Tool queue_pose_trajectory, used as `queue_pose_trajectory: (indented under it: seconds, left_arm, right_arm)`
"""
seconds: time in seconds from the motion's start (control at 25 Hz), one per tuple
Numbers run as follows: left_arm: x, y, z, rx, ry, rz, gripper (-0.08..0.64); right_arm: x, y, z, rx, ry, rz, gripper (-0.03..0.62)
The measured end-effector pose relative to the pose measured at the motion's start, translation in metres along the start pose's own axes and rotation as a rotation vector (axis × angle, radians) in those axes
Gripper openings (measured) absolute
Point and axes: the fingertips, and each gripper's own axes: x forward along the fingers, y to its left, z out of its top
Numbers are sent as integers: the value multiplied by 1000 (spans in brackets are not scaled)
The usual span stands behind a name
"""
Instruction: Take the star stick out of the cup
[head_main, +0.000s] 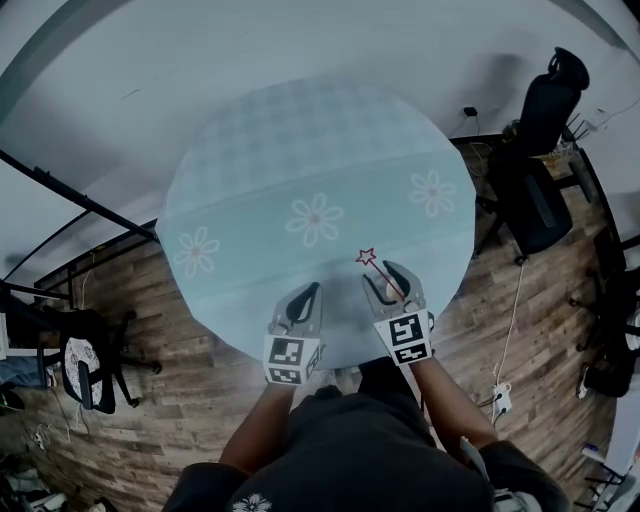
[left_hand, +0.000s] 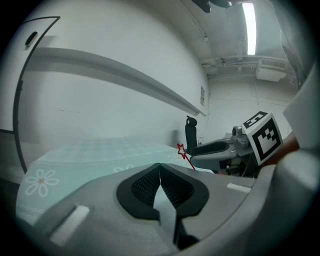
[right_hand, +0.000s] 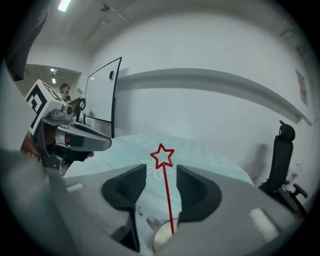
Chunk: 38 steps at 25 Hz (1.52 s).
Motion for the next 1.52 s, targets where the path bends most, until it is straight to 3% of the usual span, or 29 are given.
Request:
queue_pose_trajectory:
  seconds: [0.36, 0.48, 0.96, 1.16, 1.52]
  left_arm:
    - [9, 7, -1, -18, -7, 23, 5]
    - [8, 10, 0, -21, -10, 30, 5]
    - [0, 20, 1, -27, -14, 46, 5]
    - [-1, 20, 0, -27, -17, 41, 5]
    - [-1, 19, 2, -25, -20, 39, 5]
  right_arm:
    - [23, -3, -6, -12, 48, 28, 180]
    - [27, 2, -3, -35, 53, 35, 216]
    - [34, 2, 7, -81, 68, -3, 225]
    - [30, 1, 11, -96, 41, -32, 142]
    - [25, -5, 15, -89, 18, -53, 126]
